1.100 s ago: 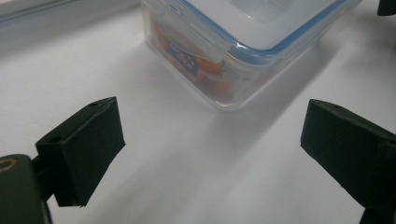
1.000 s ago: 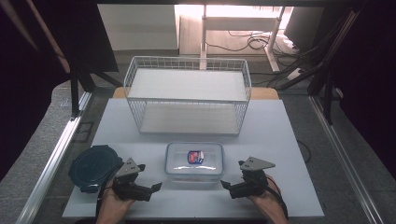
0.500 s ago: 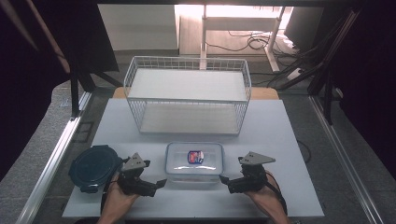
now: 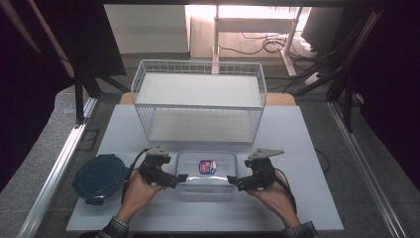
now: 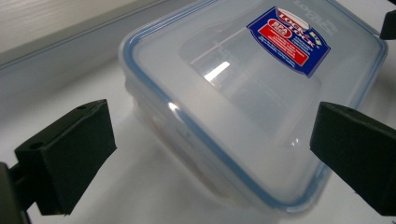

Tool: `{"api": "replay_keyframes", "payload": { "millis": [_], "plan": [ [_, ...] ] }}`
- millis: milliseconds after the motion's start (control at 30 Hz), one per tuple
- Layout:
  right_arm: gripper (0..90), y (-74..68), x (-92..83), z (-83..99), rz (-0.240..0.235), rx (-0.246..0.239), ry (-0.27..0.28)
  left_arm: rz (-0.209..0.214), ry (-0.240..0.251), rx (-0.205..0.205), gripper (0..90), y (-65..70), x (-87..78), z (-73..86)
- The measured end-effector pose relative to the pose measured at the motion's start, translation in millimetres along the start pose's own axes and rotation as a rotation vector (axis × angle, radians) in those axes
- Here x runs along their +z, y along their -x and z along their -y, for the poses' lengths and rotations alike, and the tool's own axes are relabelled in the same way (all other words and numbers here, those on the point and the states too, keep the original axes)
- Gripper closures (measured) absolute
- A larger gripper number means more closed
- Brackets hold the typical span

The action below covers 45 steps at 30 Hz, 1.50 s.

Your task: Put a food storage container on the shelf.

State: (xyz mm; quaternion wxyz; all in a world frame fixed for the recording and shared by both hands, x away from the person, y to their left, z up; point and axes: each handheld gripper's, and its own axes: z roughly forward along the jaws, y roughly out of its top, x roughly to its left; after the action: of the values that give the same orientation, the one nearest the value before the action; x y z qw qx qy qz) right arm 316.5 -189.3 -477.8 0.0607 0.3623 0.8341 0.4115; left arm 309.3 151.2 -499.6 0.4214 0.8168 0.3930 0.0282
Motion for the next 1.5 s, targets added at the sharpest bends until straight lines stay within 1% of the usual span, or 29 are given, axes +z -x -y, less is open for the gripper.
{"api": "replay_keyframes", "payload": {
  "millis": [33,67,100,133,167,200,233,267,333,400,500,567,633,700,767,833,900,967,1067,1133,1167,1200,1267,1300,1333,1400,1433,1467,1500],
  "plan": [
    [5.1,1.8,3.3,-1.9,-0.015,0.006,-0.009,0.011,-0.004,-0.008,0.0,-1.8,3.1,0.3],
    [4.0,3.0,7.2,-3.2,-0.028,0.011,-0.019,0.044,0.0,-0.023,0.0,-4.6,6.3,1.6],
    [2.8,4.0,12.0,-3.7,-0.034,0.02,-0.032,0.044,0.0,-0.023,0.0,-4.6,6.3,1.6],
    [1.8,4.9,15.9,-3.4,-0.042,0.028,-0.045,0.095,0.003,-0.054,0.0,-9.5,10.3,4.2],
    [0.2,5.8,19.1,-2.5,-0.055,0.041,-0.056,0.113,0.003,-0.066,0.0,-11.0,11.5,5.0],
    [0.2,7.0,20.6,-1.7,-0.069,0.053,-0.056,0.113,0.003,-0.066,0.0,-11.0,11.5,5.0],
    [0.2,8.1,22.2,-0.6,-0.09,0.069,-0.059,0.162,-0.008,-0.093,0.0,-13.9,15.1,6.6],
    [0.2,8.7,23.1,0.0,-0.107,0.083,-0.066,0.198,-0.02,-0.102,0.0,-14.5,18.2,7.8],
    [1.8,8.7,23.8,0.4,-0.119,0.093,-0.073,0.207,-0.017,-0.121,0.0,-14.8,18.6,9.4],
    [2.7,8.0,23.7,0.2,-0.126,0.107,-0.083,0.209,-0.024,-0.121,0.4,-14.0,16.6,10.0],
    [9.2,11.3,20.5,0.3,-0.14,0.145,-0.095,0.215,-0.018,-0.13,7.0,-14.6,10.3,12.4],
    [14.1,15.9,18.0,1.6,-0.161,0.182,-0.095,0.244,-0.008,-0.173,12.4,-19.2,8.4,15.3],
    [15.8,21.6,16.7,3.3,-0.188,0.206,-0.095,0.259,-0.003,-0.194,16.6,-22.4,6.5,16.2],
    [15.2,23.8,19.1,5.0,-0.237,0.238,-0.111,0.265,-0.002,-0.177,21.9,-21.8,3.8,16.2],
    [11.7,23.7,22.2,6.5,-0.248,0.255,-0.12,0.265,-0.004,-0.17,23.8,-20.1,1.3,17.4],
    [13.6,22.5,21.2,6.3,-0.242,0.243,-0.119,0.279,0.001,-0.18,27.2,-20.8,-1.1,19.9],
    [25.8,20.6,13.1,4.5,-0.208,0.245,-0.077,0.298,0.024,-0.197,34.1,-21.8,-6.3,23.6],
    [35.8,21.1,3.7,2.7,-0.2,0.236,-0.05,0.305,0.037,-0.203,41.1,-21.7,-8.8,25.2],
    [42.2,22.4,-3.2,4.8,-0.217,0.262,-0.035,0.264,0.049,-0.193,43.2,-11.8,-14.3,26.4],
    [47.0,24.8,-7.3,7.4,-0.24,0.291,-0.034,0.256,0.06,-0.197,45.0,-9.2,-15.7,27.2],
    [47.0,24.8,-7.3,7.4,-0.24,0.291,-0.034,0.256,0.06,-0.197,46.3,-9.2,-15.7,27.2],
    [50.1,27.2,-10.9,10.8,-0.269,0.316,-0.03,0.258,0.068,-0.193,47.5,-7.4,-17.6,28.3],
    [51.1,28.4,-13.0,15.2,-0.297,0.332,-0.022,0.261,0.072,-0.193,48.9,-6.9,-18.6,29.5],
    [51.1,28.4,-13.0,15.2,-0.297,0.332,-0.022,0.261,0.072,-0.193,49.2,-6.9,-18.6,29.5],
    [50.2,28.5,-12.8,17.2,-0.306,0.34,-0.025,0.264,0.077,-0.205,49.4,-7.1,-18.6,30.4],
    [44.7,27.0,-9.3,19.5,-0.312,0.342,-0.063,0.267,0.079,-0.213,49.6,-7.5,-18.4,31.0],
    [43.3,26.6,-7.6,20.7,-0.312,0.347,-0.065,0.273,0.083,-0.224,49.8,-8.3,-18.2,32.1],
    [44.8,25.9,-7.0,22.0,-0.311,0.364,-0.056,0.277,0.082,-0.231,49.8,-9.0,-18.3,32.6],
    [47.8,25.6,-8.6,21.9,-0.305,0.361,-0.047,0.28,0.083,-0.236,49.9,-8.9,-18.6,32.9]
  ]
}}
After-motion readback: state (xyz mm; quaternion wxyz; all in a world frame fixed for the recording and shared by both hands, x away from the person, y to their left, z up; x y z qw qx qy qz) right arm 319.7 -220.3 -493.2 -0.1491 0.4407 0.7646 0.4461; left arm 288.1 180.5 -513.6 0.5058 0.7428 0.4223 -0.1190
